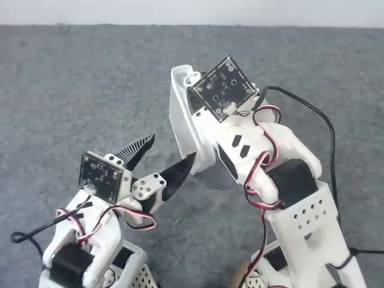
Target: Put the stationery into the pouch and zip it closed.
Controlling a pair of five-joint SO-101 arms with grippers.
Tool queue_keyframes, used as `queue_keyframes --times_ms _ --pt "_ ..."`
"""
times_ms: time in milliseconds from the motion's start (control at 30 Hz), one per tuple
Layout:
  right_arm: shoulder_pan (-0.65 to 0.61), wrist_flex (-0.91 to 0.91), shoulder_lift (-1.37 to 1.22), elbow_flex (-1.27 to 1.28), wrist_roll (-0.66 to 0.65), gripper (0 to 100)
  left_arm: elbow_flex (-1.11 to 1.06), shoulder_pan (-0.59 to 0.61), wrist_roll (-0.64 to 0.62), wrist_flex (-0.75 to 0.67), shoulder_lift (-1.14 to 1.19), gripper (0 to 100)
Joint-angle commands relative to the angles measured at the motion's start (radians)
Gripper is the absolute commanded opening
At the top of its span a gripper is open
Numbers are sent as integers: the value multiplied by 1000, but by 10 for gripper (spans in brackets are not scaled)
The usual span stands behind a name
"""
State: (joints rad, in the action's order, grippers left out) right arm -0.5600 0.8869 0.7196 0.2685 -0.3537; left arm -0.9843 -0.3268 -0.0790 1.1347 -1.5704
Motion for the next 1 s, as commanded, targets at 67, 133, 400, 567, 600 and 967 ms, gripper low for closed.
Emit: queue_keyframes --times_ms 67,133,400,567,600,967 --pt "-25 -5 53 -74 14 7 62 -103 -15 43 -8 282" --pt "-42 -5 53 -74 14 7 94 -144 -17 75 -8 283" --pt "-62 -7 54 -74 21 7 12 -80 -17 -31 -8 281" --pt "-59 -7 62 -80 64 7 -61 9 -18 -123 -8 280" --pt "-58 -7 64 -80 64 7 -62 18 -18 -123 -8 280" --pt "50 5 65 -75 69 7 -16 43 14 -41 -8 279"
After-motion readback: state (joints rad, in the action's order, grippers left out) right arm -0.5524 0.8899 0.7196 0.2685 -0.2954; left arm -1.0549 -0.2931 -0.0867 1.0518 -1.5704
